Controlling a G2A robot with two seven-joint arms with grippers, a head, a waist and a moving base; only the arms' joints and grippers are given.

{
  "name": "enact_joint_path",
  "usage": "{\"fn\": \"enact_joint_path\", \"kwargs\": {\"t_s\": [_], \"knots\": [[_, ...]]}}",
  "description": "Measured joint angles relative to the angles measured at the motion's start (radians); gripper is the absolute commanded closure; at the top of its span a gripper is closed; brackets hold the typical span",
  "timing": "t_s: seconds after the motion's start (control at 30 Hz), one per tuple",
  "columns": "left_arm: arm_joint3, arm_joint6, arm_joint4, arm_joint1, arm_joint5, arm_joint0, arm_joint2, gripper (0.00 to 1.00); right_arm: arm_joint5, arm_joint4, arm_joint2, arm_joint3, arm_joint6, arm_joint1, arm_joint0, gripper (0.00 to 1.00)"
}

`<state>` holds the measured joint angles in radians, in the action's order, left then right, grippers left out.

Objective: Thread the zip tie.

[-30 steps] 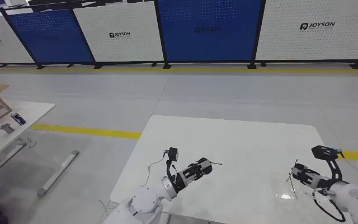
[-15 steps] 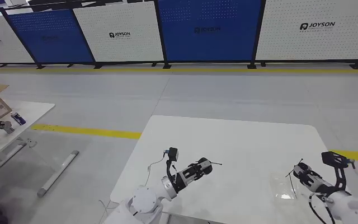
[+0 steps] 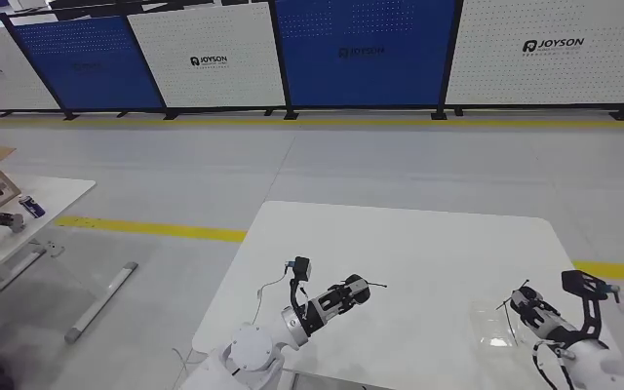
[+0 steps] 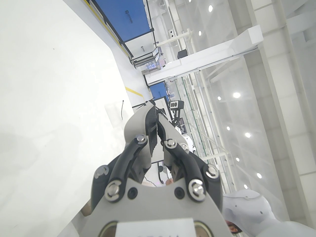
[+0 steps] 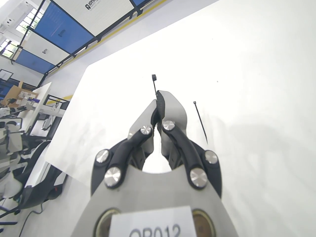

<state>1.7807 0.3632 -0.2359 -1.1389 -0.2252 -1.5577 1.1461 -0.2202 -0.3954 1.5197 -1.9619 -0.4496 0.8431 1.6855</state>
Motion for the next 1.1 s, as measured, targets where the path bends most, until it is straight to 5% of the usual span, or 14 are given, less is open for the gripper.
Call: {"fn": "enact_joint_path", "kwargs": {"t_s": [0.17,0.4,0.77,0.87,1.1], "knots": [[0.0,0.0,0.0,0.0,0.0,0.0,0.0,1.0,0.013,0.012,-0.032,-0.016,0.138,0.017,0.049,1.0],[0.0,0.0,0.0,0.0,0.0,0.0,0.0,1.0,-0.041,-0.063,-0.095,-0.051,0.306,0.038,0.133,1.0],[0.0,0.0,0.0,0.0,0.0,0.0,0.0,1.0,-0.034,-0.04,-0.086,-0.055,0.319,0.043,0.143,1.0],[0.0,0.0,0.0,0.0,0.0,0.0,0.0,1.0,-0.009,-0.041,-0.064,-0.063,0.316,0.045,0.14,1.0],[0.0,0.0,0.0,0.0,0.0,0.0,0.0,1.0,0.16,0.272,0.048,-0.055,0.252,0.056,0.19,1.0]]}}
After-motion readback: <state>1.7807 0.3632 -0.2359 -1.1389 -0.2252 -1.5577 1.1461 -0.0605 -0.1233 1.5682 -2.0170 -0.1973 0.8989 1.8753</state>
